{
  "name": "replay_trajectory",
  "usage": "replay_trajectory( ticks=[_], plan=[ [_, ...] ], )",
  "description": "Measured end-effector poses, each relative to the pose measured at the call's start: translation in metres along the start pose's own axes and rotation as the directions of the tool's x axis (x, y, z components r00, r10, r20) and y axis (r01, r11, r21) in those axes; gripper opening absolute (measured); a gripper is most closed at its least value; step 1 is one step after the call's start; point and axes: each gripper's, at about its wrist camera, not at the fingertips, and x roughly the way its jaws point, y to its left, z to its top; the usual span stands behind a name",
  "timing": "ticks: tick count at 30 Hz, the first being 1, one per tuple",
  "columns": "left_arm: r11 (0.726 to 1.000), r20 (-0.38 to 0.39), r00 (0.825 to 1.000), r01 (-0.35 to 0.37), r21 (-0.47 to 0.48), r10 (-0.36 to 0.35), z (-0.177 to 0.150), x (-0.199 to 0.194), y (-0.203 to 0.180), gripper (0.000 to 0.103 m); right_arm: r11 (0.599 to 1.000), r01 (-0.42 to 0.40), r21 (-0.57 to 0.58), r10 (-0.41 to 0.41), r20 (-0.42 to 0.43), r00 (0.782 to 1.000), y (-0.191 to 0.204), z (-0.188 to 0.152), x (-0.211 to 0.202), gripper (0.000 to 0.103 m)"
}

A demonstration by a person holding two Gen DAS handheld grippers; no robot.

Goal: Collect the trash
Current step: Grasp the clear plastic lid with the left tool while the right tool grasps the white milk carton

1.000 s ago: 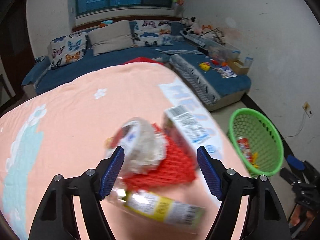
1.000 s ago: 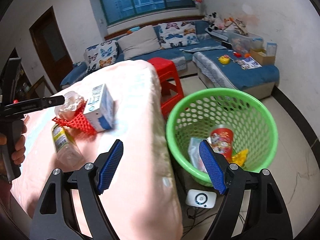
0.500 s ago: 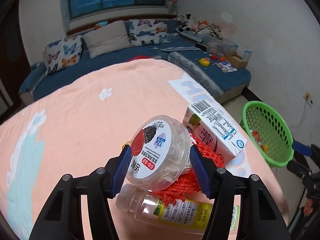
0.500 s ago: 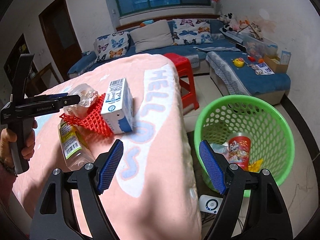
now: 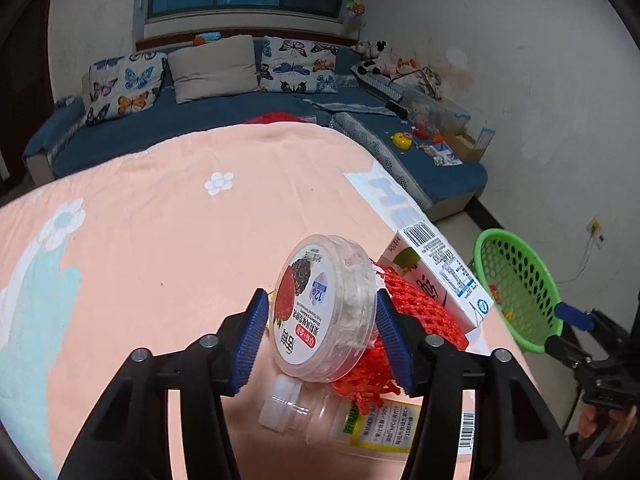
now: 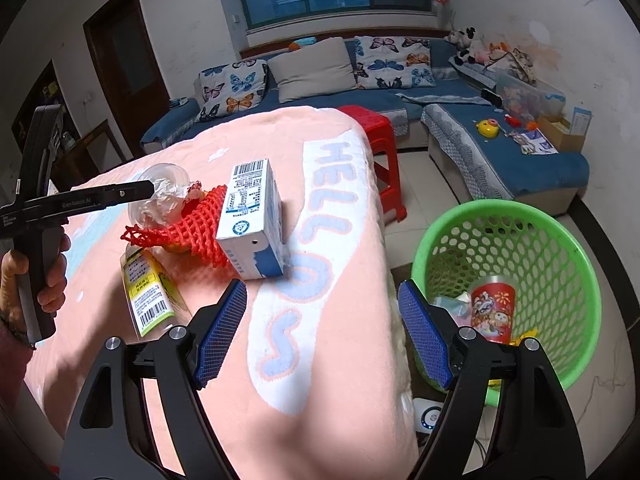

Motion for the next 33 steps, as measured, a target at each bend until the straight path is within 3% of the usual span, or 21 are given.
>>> replay_trajectory(
  ticks=[5, 14, 22, 26, 33],
  plan=[
    [0.999, -0.009, 0.999, 0.03, -0.029, -0.031, 0.0, 0.003, 0.009, 0.031, 1.0, -0.006, -0.02, 0.006, -0.003, 1.0, 0.01, 0.006, 0.007, 0.078],
    [0.999, -0.004, 1.0, 0.022, -0.047, -0.022, -0.003, 0.003, 0.023, 0.019, 0.998, -0.024, -0.054, 0.024, 0.002, 1.0, 0.026, 0.022, 0.017, 0.078],
    [0.998, 0.032, 0.999, -0.001, -0.063, 0.003, -0.002, -0.012, 0.03, 0.017, 0.996, -0.032, -0.08, 0.031, -0.019, 0.999, 0.04, 0.041, 0.039, 0.078],
    [0.998, 0.047, 0.999, -0.006, -0.07, 0.009, -0.002, -0.021, 0.036, 0.017, 0.996, -0.03, -0.083, 0.027, -0.045, 0.999, 0.043, 0.048, 0.054, 0.068],
    [0.997, 0.075, 0.997, -0.018, -0.077, 0.024, 0.001, -0.037, 0.046, 0.016, 0.994, -0.055, -0.091, 0.047, -0.087, 0.995, 0.053, 0.06, 0.083, 0.06]
  ],
)
